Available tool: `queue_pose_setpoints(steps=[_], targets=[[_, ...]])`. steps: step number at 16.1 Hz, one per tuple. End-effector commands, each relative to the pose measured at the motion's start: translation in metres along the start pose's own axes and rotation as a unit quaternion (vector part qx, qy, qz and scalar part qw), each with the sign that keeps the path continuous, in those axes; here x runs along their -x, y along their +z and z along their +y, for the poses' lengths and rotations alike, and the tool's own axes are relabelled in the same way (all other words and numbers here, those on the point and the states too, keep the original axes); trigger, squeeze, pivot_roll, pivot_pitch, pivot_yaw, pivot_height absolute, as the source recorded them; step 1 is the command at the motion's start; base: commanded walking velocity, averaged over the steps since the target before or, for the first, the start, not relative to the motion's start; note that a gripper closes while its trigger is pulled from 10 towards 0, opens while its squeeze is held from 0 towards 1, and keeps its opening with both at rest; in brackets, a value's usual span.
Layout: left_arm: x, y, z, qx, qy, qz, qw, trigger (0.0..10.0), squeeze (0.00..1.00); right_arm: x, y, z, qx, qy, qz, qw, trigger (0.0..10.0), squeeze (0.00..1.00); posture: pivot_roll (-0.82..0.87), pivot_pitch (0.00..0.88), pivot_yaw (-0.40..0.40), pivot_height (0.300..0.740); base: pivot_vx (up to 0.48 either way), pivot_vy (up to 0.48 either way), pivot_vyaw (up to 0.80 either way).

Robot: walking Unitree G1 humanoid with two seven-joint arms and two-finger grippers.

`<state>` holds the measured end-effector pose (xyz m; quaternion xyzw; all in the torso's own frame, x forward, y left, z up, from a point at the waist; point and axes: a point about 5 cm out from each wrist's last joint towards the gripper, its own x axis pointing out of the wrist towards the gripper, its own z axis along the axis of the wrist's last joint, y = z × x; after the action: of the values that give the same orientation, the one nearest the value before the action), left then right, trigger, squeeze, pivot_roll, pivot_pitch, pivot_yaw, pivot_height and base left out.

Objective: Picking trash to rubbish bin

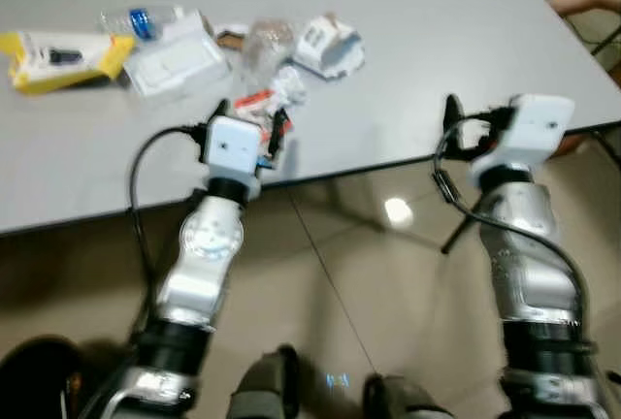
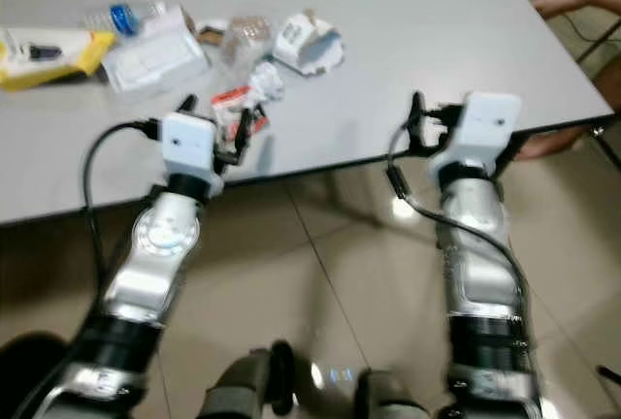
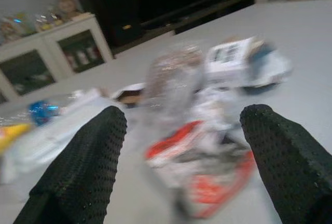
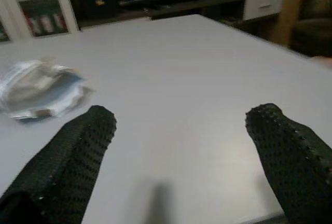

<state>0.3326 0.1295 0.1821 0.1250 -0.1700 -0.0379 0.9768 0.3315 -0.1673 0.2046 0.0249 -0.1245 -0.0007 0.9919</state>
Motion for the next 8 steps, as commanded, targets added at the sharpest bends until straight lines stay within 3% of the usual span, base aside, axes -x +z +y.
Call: queue_pose_setpoints(steps=[1,8], targets=[[0.0008,0.0028,0.0001,0.002,0.001,-0.008,1.0,10.0,0.0,0.0013,-0.0002,-0.0034,0.003,-0.005,-0.001,1.0,10.0,0.0,0.04,0.234,0.1,0.74,0.33,0.0,0.0],[0.0009,0.0026,0.0002,0.002,0.002,-0.007,1.0,10.0,0.0,0.0017,-0.0009,-0.0044,0.004,-0.007,0.001,1.0,10.0,0.0,0.04,0.25,0.1,0.74,0.332,0.0,0.0]])
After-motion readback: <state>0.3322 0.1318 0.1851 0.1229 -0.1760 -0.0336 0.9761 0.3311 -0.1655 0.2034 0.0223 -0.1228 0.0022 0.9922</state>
